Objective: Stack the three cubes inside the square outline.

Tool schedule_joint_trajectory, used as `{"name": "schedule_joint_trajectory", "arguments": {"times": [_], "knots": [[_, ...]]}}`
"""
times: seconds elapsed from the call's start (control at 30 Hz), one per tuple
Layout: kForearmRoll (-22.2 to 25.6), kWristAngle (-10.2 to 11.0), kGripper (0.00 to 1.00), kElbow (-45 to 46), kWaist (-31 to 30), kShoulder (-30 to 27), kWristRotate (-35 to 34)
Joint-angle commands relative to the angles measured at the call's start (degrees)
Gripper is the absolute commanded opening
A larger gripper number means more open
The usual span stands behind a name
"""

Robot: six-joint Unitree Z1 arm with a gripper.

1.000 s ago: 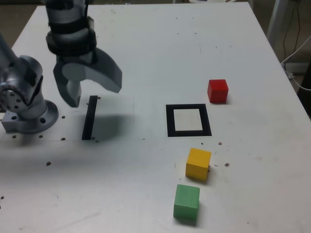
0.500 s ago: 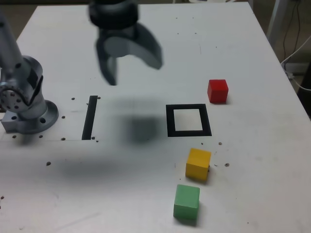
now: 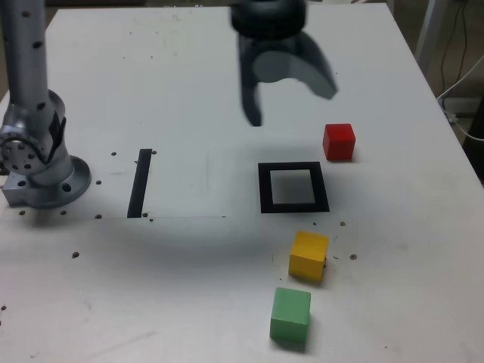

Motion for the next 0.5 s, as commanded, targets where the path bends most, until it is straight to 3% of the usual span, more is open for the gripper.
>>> {"name": "schedule_joint_trajectory", "arguments": {"times": [0.0,0.47], "knots": [[0.56,0.25,0.97,-2.53,0.85,2.21,0.60],[1.65,1.00,0.94,-14.04,6.51,15.53,4.43]]}}
